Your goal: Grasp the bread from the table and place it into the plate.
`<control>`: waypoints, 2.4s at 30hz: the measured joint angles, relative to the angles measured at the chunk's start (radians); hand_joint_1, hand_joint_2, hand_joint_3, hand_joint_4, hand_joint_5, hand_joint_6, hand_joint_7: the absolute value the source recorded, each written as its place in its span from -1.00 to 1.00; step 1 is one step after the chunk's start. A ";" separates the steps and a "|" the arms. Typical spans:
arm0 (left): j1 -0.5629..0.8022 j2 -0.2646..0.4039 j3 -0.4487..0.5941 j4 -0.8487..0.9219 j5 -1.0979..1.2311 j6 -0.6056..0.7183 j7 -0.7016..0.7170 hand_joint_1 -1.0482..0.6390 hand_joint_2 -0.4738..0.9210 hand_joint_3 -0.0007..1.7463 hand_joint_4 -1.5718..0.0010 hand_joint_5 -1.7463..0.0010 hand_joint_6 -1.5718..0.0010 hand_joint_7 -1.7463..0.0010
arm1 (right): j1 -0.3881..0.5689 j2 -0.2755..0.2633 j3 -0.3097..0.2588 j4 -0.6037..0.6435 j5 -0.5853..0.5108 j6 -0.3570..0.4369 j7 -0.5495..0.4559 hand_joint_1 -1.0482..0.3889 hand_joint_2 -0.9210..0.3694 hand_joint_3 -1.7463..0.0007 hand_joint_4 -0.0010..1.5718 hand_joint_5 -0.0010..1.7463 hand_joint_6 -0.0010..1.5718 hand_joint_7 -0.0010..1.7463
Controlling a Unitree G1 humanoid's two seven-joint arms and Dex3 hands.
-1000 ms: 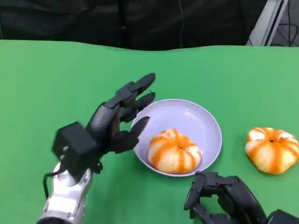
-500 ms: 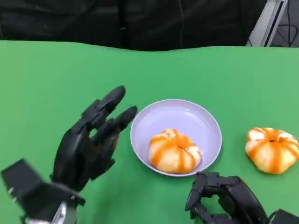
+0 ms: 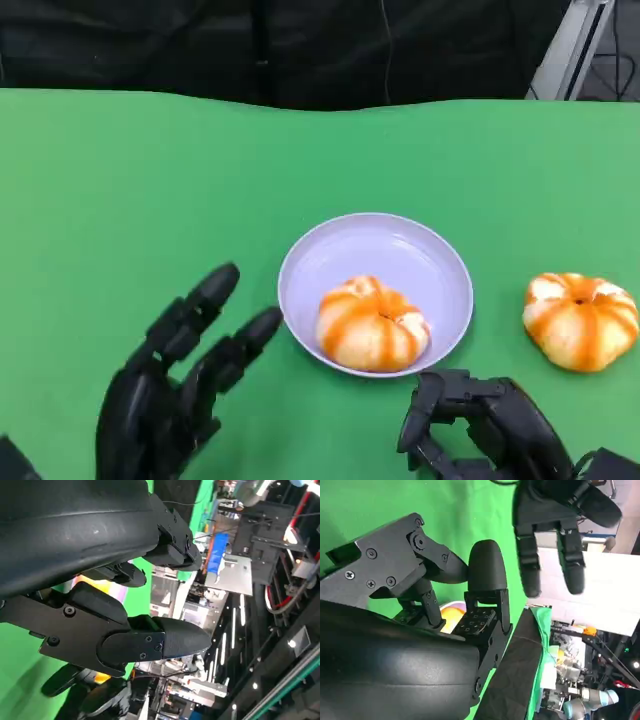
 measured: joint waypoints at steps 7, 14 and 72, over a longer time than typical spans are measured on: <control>0.045 -0.047 -0.012 0.000 -0.001 -0.004 -0.025 -0.50 1.00 -0.60 0.10 0.96 0.31 0.97 | 0.025 -0.026 -0.002 -0.066 0.031 0.028 0.023 0.30 -0.44 -0.25 0.04 0.76 0.10 0.42; 0.039 -0.068 -0.028 0.016 0.049 -0.033 -0.023 0.14 1.00 -0.65 0.05 0.97 0.25 0.97 | 0.038 -0.057 -0.017 -0.114 0.037 0.065 0.020 0.29 -0.42 -0.24 0.04 0.78 0.09 0.46; -0.049 -0.047 -0.075 0.283 0.358 -0.472 0.144 0.10 0.33 0.56 -0.12 -0.92 -0.12 -0.66 | 0.070 -0.058 -0.014 -0.167 0.044 0.111 0.032 0.29 -0.41 -0.25 0.04 0.81 0.08 0.50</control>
